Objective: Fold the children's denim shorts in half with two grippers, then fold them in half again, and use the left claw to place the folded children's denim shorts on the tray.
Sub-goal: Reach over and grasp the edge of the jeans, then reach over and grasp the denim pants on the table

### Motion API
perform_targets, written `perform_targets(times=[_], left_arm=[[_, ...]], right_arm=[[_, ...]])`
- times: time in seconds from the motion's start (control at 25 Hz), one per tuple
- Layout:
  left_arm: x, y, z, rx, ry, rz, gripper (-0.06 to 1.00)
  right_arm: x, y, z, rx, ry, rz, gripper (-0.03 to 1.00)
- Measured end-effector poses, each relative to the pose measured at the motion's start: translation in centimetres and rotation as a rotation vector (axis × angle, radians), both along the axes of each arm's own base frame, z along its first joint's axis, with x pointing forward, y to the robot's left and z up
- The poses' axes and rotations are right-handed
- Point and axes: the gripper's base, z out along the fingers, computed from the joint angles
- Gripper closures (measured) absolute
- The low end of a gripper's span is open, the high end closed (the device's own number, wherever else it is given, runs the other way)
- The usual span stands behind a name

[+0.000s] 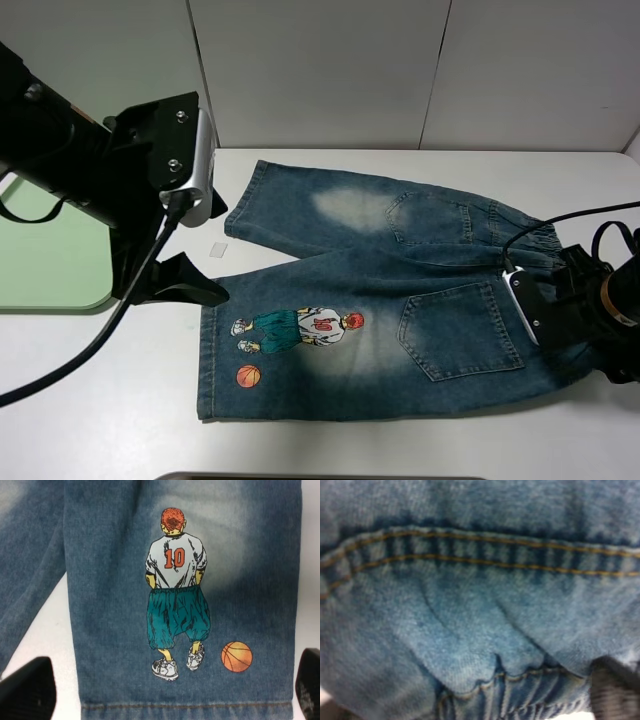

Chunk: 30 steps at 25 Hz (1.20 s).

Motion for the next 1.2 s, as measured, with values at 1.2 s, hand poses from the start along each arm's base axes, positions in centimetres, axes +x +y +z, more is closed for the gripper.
perform_targets(times=[1.2], left_arm=[[-6.0,-1.0,-5.4,0.193,0.115,-0.226,0.01]], right_arm=[[-0.1,0.7,1.1,0.082,-0.055,-0.079,0.89]])
